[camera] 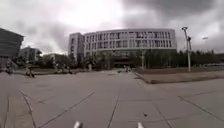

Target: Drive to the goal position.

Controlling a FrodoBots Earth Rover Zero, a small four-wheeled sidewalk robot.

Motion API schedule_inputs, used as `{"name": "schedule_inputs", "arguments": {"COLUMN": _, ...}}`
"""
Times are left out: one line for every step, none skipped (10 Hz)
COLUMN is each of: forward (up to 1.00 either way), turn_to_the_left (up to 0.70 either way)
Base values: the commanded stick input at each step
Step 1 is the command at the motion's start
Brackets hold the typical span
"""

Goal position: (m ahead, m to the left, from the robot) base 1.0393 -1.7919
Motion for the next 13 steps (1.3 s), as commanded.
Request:
{"name": "schedule_inputs", "arguments": {"forward": 0.5, "turn_to_the_left": 0.01}}
{"name": "schedule_inputs", "arguments": {"forward": 0.5, "turn_to_the_left": 0.01}}
{"name": "schedule_inputs", "arguments": {"forward": 0.5, "turn_to_the_left": 0.01}}
{"name": "schedule_inputs", "arguments": {"forward": 0.5, "turn_to_the_left": 0.01}}
{"name": "schedule_inputs", "arguments": {"forward": 0.5, "turn_to_the_left": 0.01}}
{"name": "schedule_inputs", "arguments": {"forward": 0.5, "turn_to_the_left": 0.01}}
{"name": "schedule_inputs", "arguments": {"forward": 0.5, "turn_to_the_left": 0.01}}
{"name": "schedule_inputs", "arguments": {"forward": 0.5, "turn_to_the_left": 0.01}}
{"name": "schedule_inputs", "arguments": {"forward": 0.5, "turn_to_the_left": 0.01}}
{"name": "schedule_inputs", "arguments": {"forward": 0.5, "turn_to_the_left": 0.01}}
{"name": "schedule_inputs", "arguments": {"forward": 0.5, "turn_to_the_left": 0.01}}
{"name": "schedule_inputs", "arguments": {"forward": 0.5, "turn_to_the_left": 0.01}}
{"name": "schedule_inputs", "arguments": {"forward": 0.5, "turn_to_the_left": 0.01}}
